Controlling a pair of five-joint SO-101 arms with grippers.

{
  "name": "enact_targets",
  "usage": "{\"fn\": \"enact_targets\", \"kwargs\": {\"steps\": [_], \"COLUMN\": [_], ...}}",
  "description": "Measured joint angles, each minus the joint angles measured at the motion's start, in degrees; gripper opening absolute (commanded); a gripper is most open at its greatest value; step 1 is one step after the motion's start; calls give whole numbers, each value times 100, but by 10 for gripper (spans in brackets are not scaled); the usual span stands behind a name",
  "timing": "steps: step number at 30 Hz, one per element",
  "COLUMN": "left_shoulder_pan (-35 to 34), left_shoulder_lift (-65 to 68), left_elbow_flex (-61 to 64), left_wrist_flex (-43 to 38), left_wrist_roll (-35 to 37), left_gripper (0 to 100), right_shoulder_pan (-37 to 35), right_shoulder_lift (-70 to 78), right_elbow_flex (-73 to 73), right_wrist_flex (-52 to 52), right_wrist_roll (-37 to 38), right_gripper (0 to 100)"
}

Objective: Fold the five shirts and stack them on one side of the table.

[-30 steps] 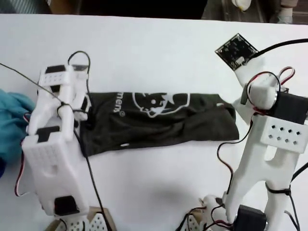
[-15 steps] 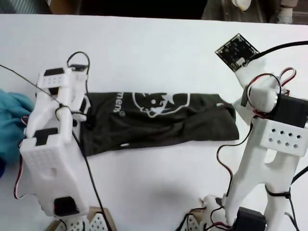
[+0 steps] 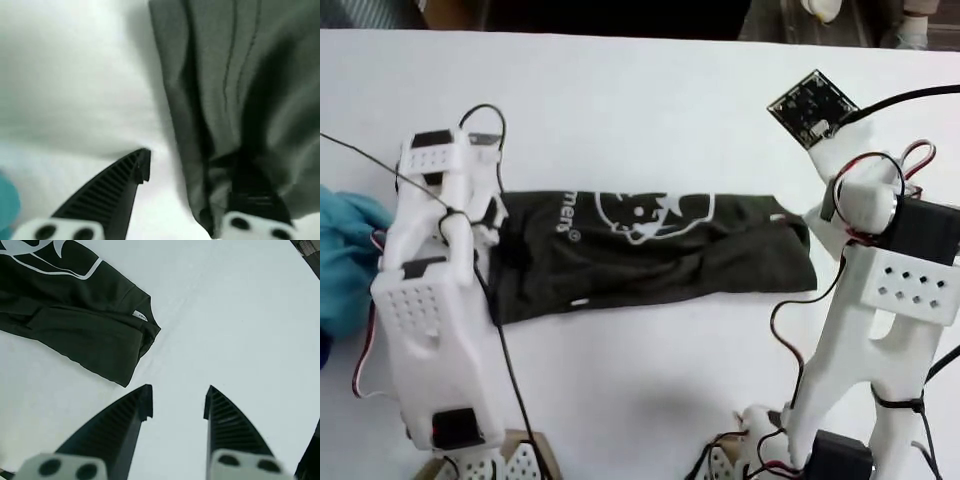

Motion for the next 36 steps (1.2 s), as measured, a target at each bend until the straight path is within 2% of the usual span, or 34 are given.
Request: {"fn": "enact_targets", "kwargs": {"steps": [10, 16, 23, 28, 32, 36], "left_shoulder_pan": [70, -334, -299, 466, 1424, 2523], "left_shoulder_lift": [677, 774, -62, -1380, -2382, -2804], "left_elbow_flex": [-1284, -2347, -1855, -958, -624, -624], "left_wrist_flex": [774, 905, 897, 897, 897, 897], "left_wrist_roll": [9, -26, -35, -35, -35, -35], "left_gripper": [26, 26, 26, 26, 26, 26], "right_shoulder_pan": [0, 35, 800, 1354, 1881, 2558], "right_shoulder_lift": [0, 0, -18, -18, -281, -993], "right_elbow_flex": [0, 26, 149, 800, 1547, 2523], "right_wrist_flex": [-105, -105, 70, 53, -545, -1160], "right_wrist_roll": [0, 0, 0, 0, 0, 0], "right_gripper": [181, 180, 180, 180, 180, 181]}}
